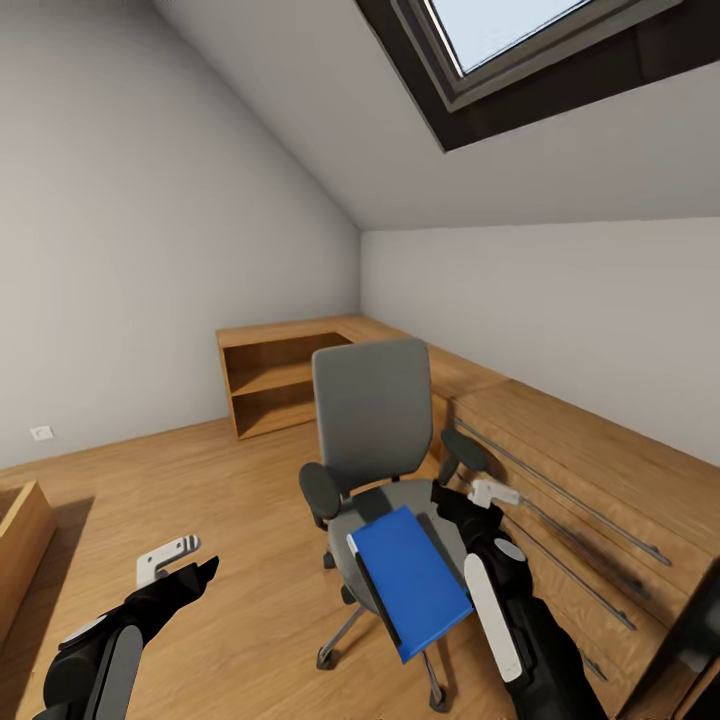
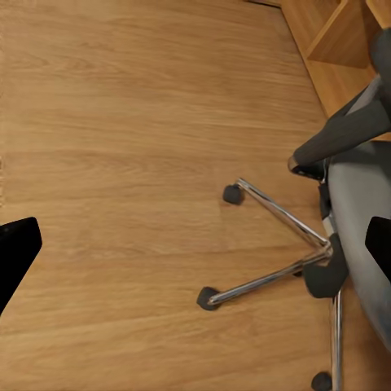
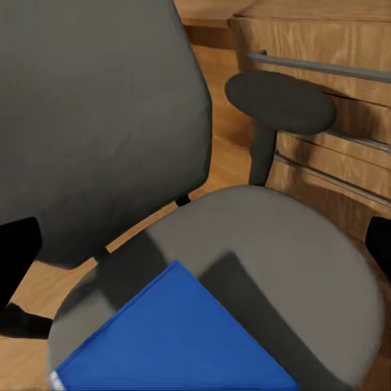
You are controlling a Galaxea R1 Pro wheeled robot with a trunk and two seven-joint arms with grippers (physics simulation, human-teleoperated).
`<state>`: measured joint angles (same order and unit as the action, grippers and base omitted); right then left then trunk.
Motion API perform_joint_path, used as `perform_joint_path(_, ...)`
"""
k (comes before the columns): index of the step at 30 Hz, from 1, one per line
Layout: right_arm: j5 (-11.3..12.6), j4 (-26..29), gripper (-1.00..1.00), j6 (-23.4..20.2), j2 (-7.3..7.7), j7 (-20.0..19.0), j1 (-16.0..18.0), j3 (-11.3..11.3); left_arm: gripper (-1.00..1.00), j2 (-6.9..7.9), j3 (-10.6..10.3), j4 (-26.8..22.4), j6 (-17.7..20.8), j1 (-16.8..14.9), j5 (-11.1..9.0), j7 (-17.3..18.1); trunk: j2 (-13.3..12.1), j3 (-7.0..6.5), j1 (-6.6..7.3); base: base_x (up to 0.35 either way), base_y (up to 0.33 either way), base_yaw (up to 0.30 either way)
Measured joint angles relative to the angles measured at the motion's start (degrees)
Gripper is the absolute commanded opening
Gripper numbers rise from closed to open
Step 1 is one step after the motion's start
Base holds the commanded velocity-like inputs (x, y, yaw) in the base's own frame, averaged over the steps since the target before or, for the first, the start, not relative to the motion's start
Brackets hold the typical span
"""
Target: In the bedroom, organize the workspace by keeping the computer under the desk, ensuring the monitor is on the desk, placing the keyboard on the desk next to the monitor, placing the mouse on the desk next to the keyboard, moving the folder from the swivel chair onto the desk next to the mouse, stacking the notebook on top of the folder with the pen on top of the notebook, and positioning the swivel chair next to the desk.
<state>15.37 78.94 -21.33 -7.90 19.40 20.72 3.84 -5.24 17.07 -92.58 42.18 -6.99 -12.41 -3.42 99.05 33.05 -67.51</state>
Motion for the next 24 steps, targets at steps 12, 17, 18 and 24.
perform_joint_path(12, -0.1, 0.0, 1.00, 0.1, 0.06, 0.0, 0.0, 0.3, 1.00, -0.09, -0.1, 0.0, -0.1, 0.0, 0.0, 0.1, 0.0, 0.00, -0.01, -0.206, 0.235, -0.139)
perform_joint_path(17, 0.1, -0.1, 1.00, 0.1, 0.00, 0.0, 0.0, 0.3, 1.00, -0.09, -0.1, 0.0, 0.0, 0.0, 0.0, 0.1, 0.0, 0.00, -0.01, -0.216, 0.272, -0.294)
perform_joint_path(18, 0.3, -0.1, 1.00, 0.1, 0.00, 0.0, 0.0, 0.3, 1.00, -0.09, -0.1, 0.0, 0.0, 0.0, 0.0, 0.1, 0.0, 0.00, -0.01, -0.217, 0.272, -0.298)
perform_joint_path(24, 2.6, -0.1, 1.00, 0.1, 0.07, 0.1, 0.0, 0.2, 1.00, -0.09, -0.1, 0.0, 0.0, 0.0, 0.0, 0.1, 0.0, 0.00, -0.01, -0.217, 0.266, -0.299)
